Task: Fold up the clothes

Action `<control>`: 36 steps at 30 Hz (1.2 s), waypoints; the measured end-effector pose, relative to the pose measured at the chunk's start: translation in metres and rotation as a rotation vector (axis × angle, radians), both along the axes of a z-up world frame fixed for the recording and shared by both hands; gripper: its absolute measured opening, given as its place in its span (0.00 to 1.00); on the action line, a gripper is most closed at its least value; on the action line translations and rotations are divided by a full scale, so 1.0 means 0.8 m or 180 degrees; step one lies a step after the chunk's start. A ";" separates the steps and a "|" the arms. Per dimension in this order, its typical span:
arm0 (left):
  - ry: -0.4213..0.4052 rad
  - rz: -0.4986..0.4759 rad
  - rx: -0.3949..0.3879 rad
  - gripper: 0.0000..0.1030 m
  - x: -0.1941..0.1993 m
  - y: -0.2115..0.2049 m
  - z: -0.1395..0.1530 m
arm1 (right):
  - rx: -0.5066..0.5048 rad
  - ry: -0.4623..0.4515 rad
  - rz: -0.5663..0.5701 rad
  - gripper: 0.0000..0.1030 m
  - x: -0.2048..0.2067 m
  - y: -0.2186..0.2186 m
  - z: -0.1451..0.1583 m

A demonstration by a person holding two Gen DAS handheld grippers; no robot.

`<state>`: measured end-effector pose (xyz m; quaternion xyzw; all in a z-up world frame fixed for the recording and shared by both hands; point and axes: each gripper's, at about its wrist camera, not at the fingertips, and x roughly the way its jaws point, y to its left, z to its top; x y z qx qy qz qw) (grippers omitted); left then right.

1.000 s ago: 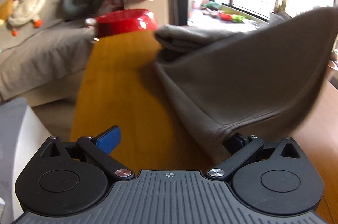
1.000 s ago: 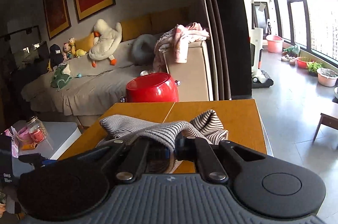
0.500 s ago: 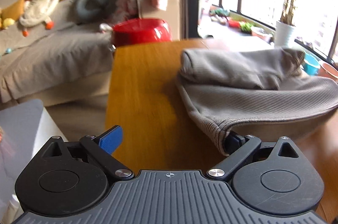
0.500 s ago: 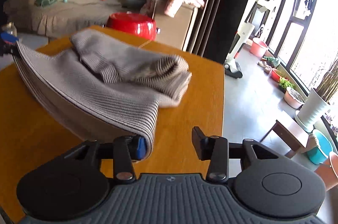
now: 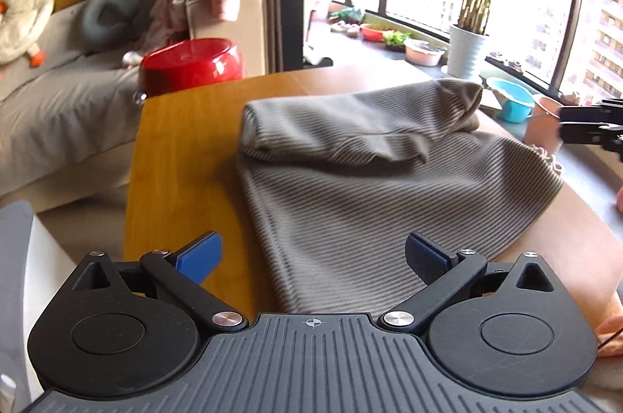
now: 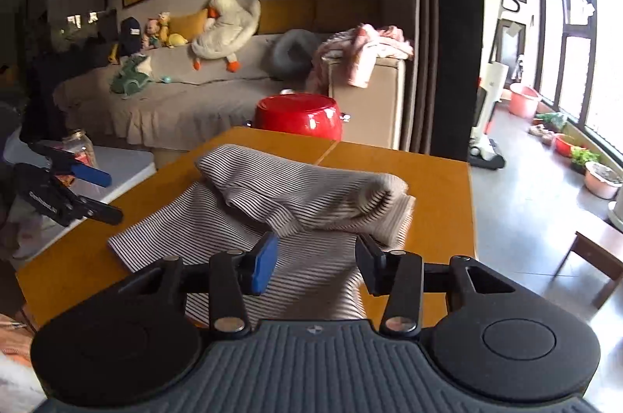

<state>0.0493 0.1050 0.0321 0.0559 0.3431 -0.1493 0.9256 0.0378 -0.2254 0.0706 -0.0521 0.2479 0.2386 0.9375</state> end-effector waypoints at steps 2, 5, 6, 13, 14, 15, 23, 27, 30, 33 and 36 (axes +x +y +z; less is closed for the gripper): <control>-0.0005 -0.0045 0.0010 1.00 0.004 -0.010 0.000 | -0.0163 0.0046 -0.0005 0.43 0.018 0.019 -0.014; 0.0010 -0.0112 -0.0002 1.00 0.006 -0.019 -0.003 | -0.0682 0.0065 -0.0353 0.43 0.040 0.029 -0.052; 0.0019 -0.0118 -0.0003 1.00 0.007 -0.020 -0.004 | -0.0790 0.0120 -0.0498 0.44 0.045 0.022 -0.066; 0.0068 -0.0081 -0.0002 1.00 0.017 -0.020 -0.009 | 0.1259 0.1219 -0.0241 0.10 0.055 -0.045 -0.070; 0.0073 -0.0080 -0.0002 1.00 0.016 -0.020 -0.010 | 0.1431 0.1215 -0.0243 0.10 0.054 -0.053 -0.063; 0.0078 -0.0080 -0.0001 1.00 0.016 -0.020 -0.011 | 0.1452 0.1175 -0.0290 0.10 0.053 -0.063 -0.058; 0.0175 -0.0071 -0.0048 1.00 0.024 -0.016 -0.021 | 0.0427 0.1244 -0.1107 0.16 0.032 -0.114 -0.091; 0.0208 -0.0246 -0.0360 1.00 0.034 -0.027 -0.027 | 0.0432 0.0712 -0.0909 0.16 0.017 -0.094 -0.053; 0.0344 -0.0271 -0.0356 1.00 0.036 -0.027 -0.040 | 0.0419 0.0510 -0.0470 0.18 0.023 -0.050 -0.039; 0.0489 -0.0286 -0.0329 1.00 0.037 -0.026 -0.054 | 0.0273 0.0626 -0.0118 0.28 0.041 -0.010 -0.052; 0.0581 -0.0278 -0.0365 1.00 0.041 -0.019 -0.057 | -0.0009 0.0815 -0.0184 0.37 0.053 -0.007 -0.076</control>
